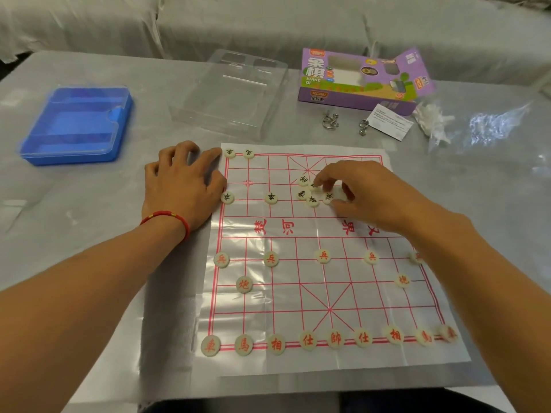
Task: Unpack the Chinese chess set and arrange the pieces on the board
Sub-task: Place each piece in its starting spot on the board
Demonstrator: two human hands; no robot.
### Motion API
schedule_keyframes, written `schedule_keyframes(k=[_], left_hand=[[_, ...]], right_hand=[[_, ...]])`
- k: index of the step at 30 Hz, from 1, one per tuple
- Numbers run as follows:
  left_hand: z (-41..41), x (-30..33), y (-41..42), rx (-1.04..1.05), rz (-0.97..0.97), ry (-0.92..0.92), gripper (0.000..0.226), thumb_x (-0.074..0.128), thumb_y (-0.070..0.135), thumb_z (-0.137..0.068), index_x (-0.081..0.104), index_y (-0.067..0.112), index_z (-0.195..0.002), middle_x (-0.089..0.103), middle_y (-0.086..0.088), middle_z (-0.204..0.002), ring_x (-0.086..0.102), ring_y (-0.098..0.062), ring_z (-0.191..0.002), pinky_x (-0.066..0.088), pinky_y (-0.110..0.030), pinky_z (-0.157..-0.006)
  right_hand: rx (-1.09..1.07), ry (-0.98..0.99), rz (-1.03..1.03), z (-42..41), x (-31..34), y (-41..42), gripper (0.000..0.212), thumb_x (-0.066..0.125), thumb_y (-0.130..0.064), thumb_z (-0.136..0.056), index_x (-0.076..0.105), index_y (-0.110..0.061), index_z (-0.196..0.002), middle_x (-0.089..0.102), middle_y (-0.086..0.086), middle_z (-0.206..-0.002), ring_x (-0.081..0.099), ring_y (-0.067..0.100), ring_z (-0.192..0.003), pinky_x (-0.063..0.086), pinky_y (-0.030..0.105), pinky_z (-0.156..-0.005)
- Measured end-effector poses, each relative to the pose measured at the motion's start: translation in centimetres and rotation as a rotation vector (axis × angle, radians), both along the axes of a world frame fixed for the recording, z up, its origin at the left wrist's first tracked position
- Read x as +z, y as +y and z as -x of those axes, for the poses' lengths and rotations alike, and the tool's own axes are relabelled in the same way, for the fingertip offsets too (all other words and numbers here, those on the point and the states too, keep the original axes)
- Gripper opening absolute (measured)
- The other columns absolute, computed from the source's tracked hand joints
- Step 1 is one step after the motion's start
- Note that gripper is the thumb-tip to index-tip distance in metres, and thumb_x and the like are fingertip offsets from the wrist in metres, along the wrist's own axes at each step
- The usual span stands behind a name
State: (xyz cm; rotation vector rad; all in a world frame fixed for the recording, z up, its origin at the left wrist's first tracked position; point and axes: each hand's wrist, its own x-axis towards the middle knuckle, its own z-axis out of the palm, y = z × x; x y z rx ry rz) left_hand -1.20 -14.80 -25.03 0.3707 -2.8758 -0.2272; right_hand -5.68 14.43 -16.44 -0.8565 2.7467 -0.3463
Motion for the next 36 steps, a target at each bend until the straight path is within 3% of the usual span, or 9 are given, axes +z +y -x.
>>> schedule_keyframes(k=[4, 9, 15, 18, 23, 28, 36], left_hand=[[0.0, 0.2, 0.1, 0.001, -0.015, -0.012, 0.052, 0.032, 0.055, -0.097, 0.038, 0.038, -0.146, 0.038, -0.001, -0.144, 0.031, -0.027, -0.136, 0.028, -0.049, -0.11], [-0.1, 0.1, 0.1, -0.009, -0.013, 0.002, 0.05, 0.033, 0.054, -0.097, 0.04, 0.039, -0.144, 0.039, -0.001, -0.143, 0.032, -0.028, -0.135, 0.029, -0.049, -0.109], [0.0, 0.1, 0.2, -0.006, -0.018, -0.006, 0.05, 0.034, 0.054, -0.097, 0.039, 0.039, -0.145, 0.039, -0.001, -0.144, 0.031, -0.028, -0.136, 0.028, -0.05, -0.11], [0.0, 0.2, 0.2, -0.003, -0.019, -0.009, 0.05, 0.034, 0.054, -0.097, 0.038, 0.038, -0.145, 0.039, -0.001, -0.144, 0.031, -0.028, -0.136, 0.028, -0.049, -0.11], [0.0, 0.1, 0.3, -0.005, -0.023, -0.003, 0.05, 0.034, 0.054, -0.097, 0.039, 0.039, -0.144, 0.039, -0.001, -0.144, 0.031, -0.028, -0.136, 0.028, -0.05, -0.11], [0.0, 0.1, 0.2, -0.004, -0.018, -0.009, 0.05, 0.034, 0.055, -0.097, 0.038, 0.039, -0.145, 0.038, 0.0, -0.144, 0.031, -0.027, -0.136, 0.027, -0.049, -0.11], [0.0, 0.1, 0.1, -0.002, -0.013, -0.009, 0.051, 0.034, 0.055, -0.097, 0.038, 0.039, -0.145, 0.039, 0.0, -0.144, 0.032, -0.027, -0.136, 0.028, -0.049, -0.11]], right_hand=[[0.01, 0.031, 0.002, -0.4, -0.2, -0.1, 0.044, 0.072, -0.02, -0.089, 0.057, -0.03, -0.13, 0.06, -0.011, -0.124, 0.049, 0.006, -0.093, 0.04, 0.02, -0.08], [-0.035, 0.157, -0.046, -0.8, -1.0, 0.6, 0.032, 0.069, -0.041, -0.089, 0.063, -0.031, -0.119, 0.063, -0.01, -0.113, 0.055, 0.01, -0.096, 0.045, 0.023, -0.08], [-0.004, 0.167, -0.077, -1.5, -1.5, 0.6, 0.029, 0.064, -0.042, -0.092, 0.068, -0.03, -0.119, 0.067, -0.008, -0.112, 0.058, 0.013, -0.096, 0.04, 0.022, -0.076], [-0.021, 0.189, -0.049, -1.7, -1.6, 0.5, 0.031, 0.065, -0.048, -0.09, 0.071, -0.032, -0.115, 0.066, -0.009, -0.117, 0.059, 0.013, -0.099, 0.045, 0.025, -0.079], [-0.02, 0.194, -0.079, -1.9, -1.5, 0.2, 0.025, 0.066, -0.042, -0.091, 0.069, -0.029, -0.112, 0.069, -0.007, -0.108, 0.061, 0.015, -0.097, 0.051, 0.029, -0.084], [0.017, 0.038, 0.027, -2.4, -1.4, 0.0, 0.028, 0.07, -0.037, -0.089, 0.068, -0.032, -0.117, 0.066, -0.013, -0.108, 0.055, 0.007, -0.09, 0.05, 0.027, -0.084], [-0.016, 0.133, 0.101, 0.6, -2.9, -2.2, 0.031, 0.066, -0.037, -0.092, 0.069, -0.03, -0.123, 0.066, -0.003, -0.113, 0.058, 0.014, -0.092, 0.053, 0.032, -0.088]])
